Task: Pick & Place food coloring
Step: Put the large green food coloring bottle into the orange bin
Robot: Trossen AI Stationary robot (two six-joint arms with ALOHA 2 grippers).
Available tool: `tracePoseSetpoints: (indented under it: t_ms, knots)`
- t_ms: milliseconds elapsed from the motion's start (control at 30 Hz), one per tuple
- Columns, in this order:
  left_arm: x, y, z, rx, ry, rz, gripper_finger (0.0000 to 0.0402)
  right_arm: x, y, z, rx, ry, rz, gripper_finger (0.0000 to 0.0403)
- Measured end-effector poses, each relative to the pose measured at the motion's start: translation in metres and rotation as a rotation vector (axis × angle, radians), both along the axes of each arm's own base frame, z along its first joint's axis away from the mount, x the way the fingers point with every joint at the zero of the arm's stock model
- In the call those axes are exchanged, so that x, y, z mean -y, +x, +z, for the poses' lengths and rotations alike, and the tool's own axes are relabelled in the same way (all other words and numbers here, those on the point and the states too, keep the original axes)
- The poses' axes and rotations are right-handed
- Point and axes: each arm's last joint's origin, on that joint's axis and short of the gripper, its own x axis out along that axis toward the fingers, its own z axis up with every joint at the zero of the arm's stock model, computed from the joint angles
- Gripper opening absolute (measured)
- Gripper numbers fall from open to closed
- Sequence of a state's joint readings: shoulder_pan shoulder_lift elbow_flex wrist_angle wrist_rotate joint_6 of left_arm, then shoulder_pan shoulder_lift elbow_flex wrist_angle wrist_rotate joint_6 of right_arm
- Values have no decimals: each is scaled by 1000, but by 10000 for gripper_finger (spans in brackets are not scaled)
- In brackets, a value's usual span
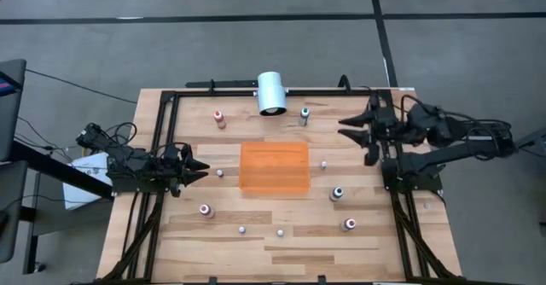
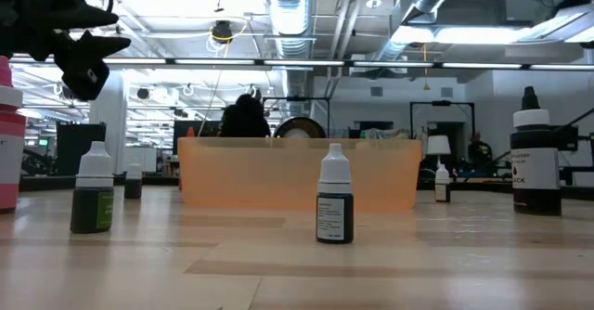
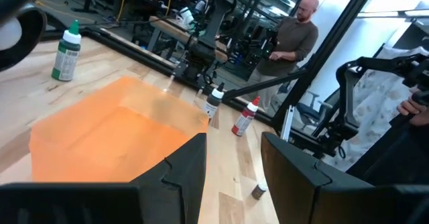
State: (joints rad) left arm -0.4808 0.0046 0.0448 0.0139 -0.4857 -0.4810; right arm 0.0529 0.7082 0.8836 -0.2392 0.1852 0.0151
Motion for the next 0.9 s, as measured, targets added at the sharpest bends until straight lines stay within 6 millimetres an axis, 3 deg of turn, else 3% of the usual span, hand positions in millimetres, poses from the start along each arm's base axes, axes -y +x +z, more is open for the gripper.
tracePoseSetpoints:
  t_ms: [200,533,900]
  knots:
    - [0,0,0,1,-56,-3,134,10,26,10,11,3,-65,107]
    - [0,0,0,1,-99,-5,134,11,66,-11,-91,1,-68,107]
    - [0,0,0,1,-104,-5,134,11,89,-29,-194,-106,-51,107]
